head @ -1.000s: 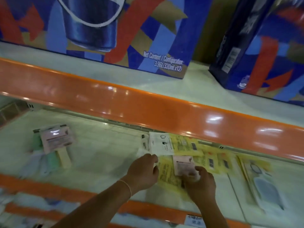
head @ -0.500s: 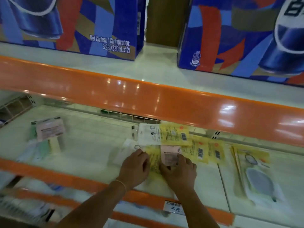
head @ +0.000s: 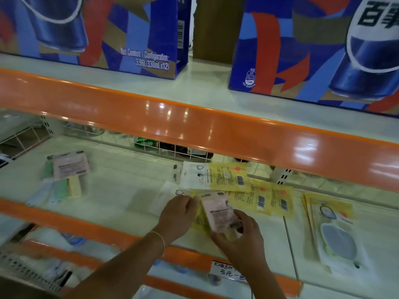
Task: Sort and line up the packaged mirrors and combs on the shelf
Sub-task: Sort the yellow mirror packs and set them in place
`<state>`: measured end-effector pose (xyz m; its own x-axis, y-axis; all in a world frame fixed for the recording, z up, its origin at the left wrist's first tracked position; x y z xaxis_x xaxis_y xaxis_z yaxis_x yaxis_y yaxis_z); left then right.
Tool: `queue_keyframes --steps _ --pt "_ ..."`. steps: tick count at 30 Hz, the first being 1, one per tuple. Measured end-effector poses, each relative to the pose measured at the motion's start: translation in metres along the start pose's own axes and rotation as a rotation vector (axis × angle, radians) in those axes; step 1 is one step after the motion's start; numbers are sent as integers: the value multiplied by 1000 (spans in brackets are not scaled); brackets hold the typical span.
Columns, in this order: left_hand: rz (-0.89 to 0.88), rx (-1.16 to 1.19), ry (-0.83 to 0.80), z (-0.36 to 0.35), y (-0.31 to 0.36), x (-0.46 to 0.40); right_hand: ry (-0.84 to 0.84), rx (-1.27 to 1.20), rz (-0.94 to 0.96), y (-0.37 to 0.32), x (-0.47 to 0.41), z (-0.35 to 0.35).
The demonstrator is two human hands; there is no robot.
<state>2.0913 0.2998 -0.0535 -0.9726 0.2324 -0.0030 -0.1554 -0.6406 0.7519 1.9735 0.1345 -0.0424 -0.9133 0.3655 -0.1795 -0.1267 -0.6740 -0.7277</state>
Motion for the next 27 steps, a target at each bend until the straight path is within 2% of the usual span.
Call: queue_keyframes --steps 3,5,7,12,17,19,23,27 --pt "252 223 -95 4 0 0 -21 -20 94 -23 -1 -13" --pt "405 429 -100 14 -13 -1 -50 -39 113 -37 -5 -26" --pt "466 560 -48 31 -29 -4 -86 -52 83 -48 -7 -38" --pt "525 663 86 84 -74 -13 -140 37 -1 -67 -8 -67" --pt "487 584 163 122 -111 -20 -286 284 176 -113 -16 -108" --pt "441 496 201 143 -125 -25 -336 292 178 -128 -20 -127" --pt "356 258 158 188 -148 -32 -387 261 168 -157 -26 -167" --pt "283 35 345 243 -177 -31 -366 234 143 -188 -35 -205"
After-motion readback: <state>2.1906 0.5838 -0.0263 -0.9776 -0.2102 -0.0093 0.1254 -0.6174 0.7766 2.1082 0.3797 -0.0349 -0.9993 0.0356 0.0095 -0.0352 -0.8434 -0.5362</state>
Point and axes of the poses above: each hand's wrist, its own x-axis away from the middle knuckle, its own z-axis out of the back of the hand, y = z × x, the point moved 6 cm from there along -x, towards the middle knuckle, and after that the axes turned 7 degrees about z, right-handed, at the moved point
